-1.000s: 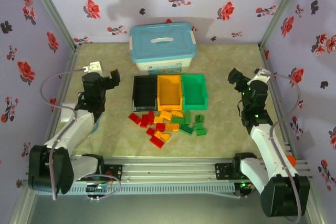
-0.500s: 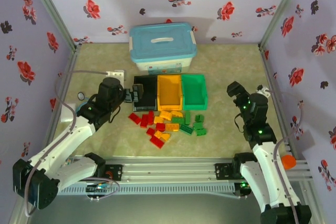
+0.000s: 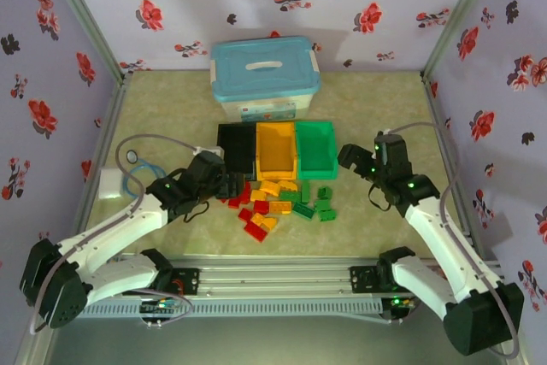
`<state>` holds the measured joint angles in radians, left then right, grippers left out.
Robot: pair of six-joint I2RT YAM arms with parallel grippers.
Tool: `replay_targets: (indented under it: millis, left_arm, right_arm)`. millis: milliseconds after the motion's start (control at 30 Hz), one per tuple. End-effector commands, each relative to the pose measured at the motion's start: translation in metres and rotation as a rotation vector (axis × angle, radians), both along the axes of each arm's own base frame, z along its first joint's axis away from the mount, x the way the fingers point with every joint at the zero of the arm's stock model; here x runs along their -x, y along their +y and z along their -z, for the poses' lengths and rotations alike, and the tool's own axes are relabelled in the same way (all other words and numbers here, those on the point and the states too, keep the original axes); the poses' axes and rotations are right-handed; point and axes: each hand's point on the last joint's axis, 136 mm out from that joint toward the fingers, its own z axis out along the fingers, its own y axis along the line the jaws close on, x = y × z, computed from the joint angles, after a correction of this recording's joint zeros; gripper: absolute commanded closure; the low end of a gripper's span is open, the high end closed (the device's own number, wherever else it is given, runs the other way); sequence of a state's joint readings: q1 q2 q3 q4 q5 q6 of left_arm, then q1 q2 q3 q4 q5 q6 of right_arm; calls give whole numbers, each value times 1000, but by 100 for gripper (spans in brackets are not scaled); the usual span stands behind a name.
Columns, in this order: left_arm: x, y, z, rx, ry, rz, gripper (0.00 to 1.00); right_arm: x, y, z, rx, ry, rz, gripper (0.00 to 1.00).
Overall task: Sort the legos into containers by color
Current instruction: Pick up the lego from the center of the table.
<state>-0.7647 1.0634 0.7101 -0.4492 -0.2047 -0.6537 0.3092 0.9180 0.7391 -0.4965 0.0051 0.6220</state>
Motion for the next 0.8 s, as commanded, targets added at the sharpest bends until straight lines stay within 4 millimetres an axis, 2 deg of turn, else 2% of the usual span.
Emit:
replay_targets:
  millis: [0, 167, 467, 767]
  left_arm:
    - [15, 10, 28, -19, 95, -55, 16]
    - [18, 14, 47, -50, 141, -74, 25]
    - [6, 33, 71, 22, 185, -216, 36]
    - [-8, 35, 79, 54, 195, -276, 40]
  right_arm:
    - [6, 5, 10, 62, 54, -38, 7]
    - [7, 20, 19, 72, 73, -80, 14]
    - [10, 26, 24, 82, 78, -87, 21]
    - [9, 32, 22, 75, 61, -92, 24]
